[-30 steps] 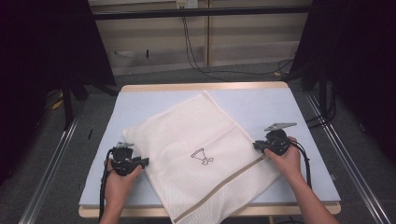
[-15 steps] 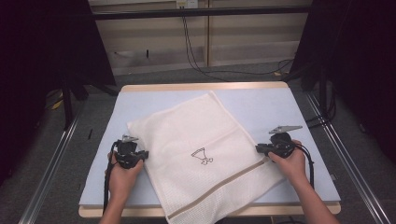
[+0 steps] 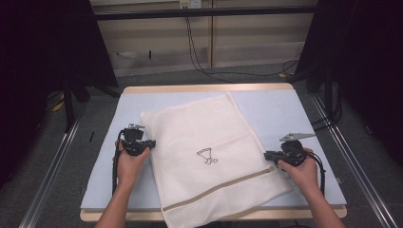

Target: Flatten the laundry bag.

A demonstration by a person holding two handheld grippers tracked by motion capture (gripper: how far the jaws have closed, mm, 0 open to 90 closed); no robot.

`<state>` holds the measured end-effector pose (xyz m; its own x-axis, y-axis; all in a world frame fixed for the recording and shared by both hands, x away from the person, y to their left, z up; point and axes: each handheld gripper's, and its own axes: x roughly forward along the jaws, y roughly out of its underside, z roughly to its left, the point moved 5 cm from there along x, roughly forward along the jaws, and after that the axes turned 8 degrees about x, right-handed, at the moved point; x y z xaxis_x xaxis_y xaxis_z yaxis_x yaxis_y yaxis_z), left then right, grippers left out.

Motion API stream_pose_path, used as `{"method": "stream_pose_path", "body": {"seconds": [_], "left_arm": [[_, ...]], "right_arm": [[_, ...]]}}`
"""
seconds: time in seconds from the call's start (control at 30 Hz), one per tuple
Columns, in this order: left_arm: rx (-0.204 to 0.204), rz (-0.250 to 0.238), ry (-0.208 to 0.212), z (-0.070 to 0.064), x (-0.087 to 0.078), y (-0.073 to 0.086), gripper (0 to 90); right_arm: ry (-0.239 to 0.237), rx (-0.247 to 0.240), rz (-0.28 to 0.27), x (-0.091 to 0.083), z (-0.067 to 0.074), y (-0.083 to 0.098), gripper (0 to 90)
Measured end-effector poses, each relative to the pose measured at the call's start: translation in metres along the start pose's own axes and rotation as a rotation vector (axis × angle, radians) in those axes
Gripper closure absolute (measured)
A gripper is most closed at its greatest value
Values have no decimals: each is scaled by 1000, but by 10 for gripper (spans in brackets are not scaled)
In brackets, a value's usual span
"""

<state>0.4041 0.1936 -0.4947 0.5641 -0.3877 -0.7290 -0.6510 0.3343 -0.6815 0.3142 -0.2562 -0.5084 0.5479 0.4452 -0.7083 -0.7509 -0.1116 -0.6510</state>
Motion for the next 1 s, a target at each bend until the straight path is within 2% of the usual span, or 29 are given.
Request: {"method": "stream_pose_path", "body": {"seconds": [0.13, 0.17, 0.27, 0.37, 0.5, 0.6, 0.67, 0.73, 0.77, 0.8, 0.87, 0.93, 0.97, 1.0], "left_arm": [[-8, 7, 13, 2, 9, -9, 826], [-15, 6, 19, 1, 11, -9, 792], [-11, -7, 30, -1, 7, -8, 591], [-11, -12, 16, -3, -2, -2, 503], [-16, 20, 34, -9, -13, 16, 470], [-25, 52, 72, -18, -17, 30, 473], [-36, 67, 94, -25, -18, 37, 508], [-13, 106, 88, -30, -19, 41, 561], [-22, 114, 86, -31, -20, 40, 578], [-32, 128, 100, -32, -20, 40, 641], [-19, 125, 85, -35, -17, 39, 760], [-26, 121, 93, -36, -14, 36, 816], [-1, 123, 82, -35, -13, 35, 822], [6, 112, 72, -35, -10, 32, 824]], "right_arm": [[0, 13, 2, -3, 0, 4, 832], [2, 8, 1, -3, 0, 5, 832], [4, 20, -1, -4, 1, 7, 830], [0, 10, -1, -3, 0, 8, 829], [3, 15, -1, -4, 0, 8, 827], [10, 26, 7, -4, 1, 9, 826], [8, 22, 1, -4, 1, 9, 825], [9, 21, 4, -4, 2, 9, 824], [9, 20, 5, -4, 2, 10, 824], [10, 20, 5, -4, 2, 10, 824], [6, 21, 5, -4, 2, 10, 825], [5, 24, 5, -4, 2, 10, 825], [1, 25, 5, -5, 2, 10, 825], [-1, 24, 7, -5, 2, 10, 824]]}}
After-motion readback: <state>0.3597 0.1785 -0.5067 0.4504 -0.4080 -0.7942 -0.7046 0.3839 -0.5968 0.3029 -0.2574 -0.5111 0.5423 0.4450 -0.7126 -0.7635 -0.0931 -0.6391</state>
